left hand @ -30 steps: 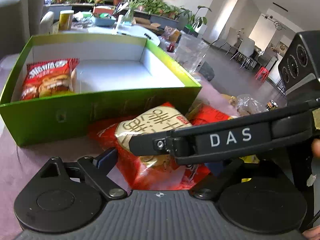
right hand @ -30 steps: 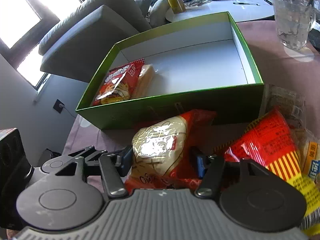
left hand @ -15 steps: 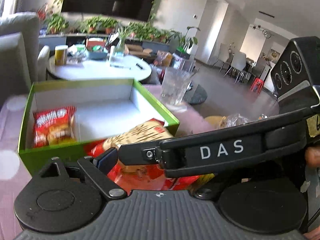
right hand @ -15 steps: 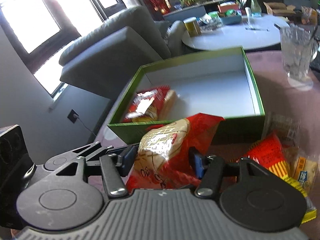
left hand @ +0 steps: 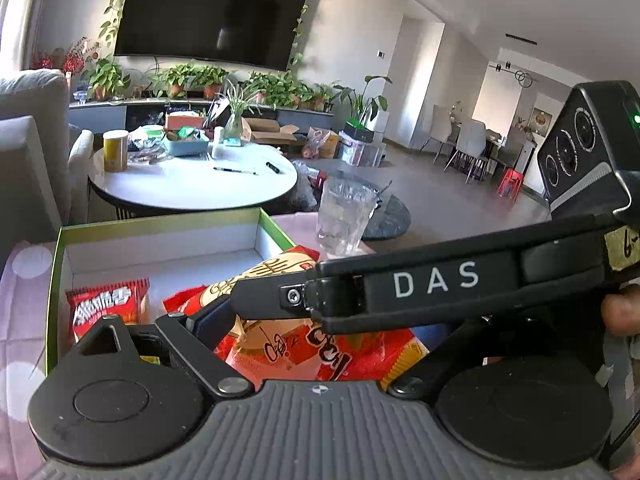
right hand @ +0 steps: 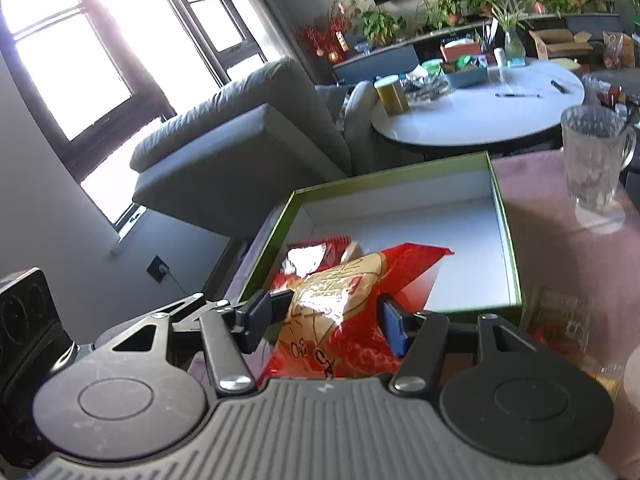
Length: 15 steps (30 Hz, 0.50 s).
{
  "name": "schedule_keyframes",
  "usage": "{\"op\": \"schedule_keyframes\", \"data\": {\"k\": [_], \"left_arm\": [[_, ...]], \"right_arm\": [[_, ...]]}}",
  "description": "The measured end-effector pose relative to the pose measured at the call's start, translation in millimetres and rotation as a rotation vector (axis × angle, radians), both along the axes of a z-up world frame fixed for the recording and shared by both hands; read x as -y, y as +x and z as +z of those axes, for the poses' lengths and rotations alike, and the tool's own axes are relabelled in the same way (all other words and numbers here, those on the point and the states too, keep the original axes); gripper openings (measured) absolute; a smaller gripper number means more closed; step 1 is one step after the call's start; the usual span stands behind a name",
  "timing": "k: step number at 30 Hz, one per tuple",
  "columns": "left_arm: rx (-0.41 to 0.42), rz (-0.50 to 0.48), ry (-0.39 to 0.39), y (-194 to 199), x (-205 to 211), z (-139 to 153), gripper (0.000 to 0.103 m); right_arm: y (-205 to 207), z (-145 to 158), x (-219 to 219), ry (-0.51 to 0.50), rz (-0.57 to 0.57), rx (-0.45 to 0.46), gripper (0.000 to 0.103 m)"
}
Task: Organize snacks
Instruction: 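Place the bread bag into the green box and open the right gripper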
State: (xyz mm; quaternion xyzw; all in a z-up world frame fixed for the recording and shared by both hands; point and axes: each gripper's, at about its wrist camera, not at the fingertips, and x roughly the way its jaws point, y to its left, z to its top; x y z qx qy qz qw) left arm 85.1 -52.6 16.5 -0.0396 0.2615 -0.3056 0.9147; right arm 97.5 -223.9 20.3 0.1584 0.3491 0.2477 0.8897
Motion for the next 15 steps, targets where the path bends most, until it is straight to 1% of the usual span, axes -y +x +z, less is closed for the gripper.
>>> {"op": "schedule_keyframes", "data": {"k": [9,15], "left_arm": [[0.041,-0.001,0.006,26.5,6.1,14.6,0.091],[0.048,-0.006,0.019,44.3,9.8,13.3,0.091]], "right_arm": [[24.1,12.7,6.7,0.032,-0.014,0.029,0.064],[38.3,13.0,12.2,0.055,-0.024,0.040,0.064]]}}
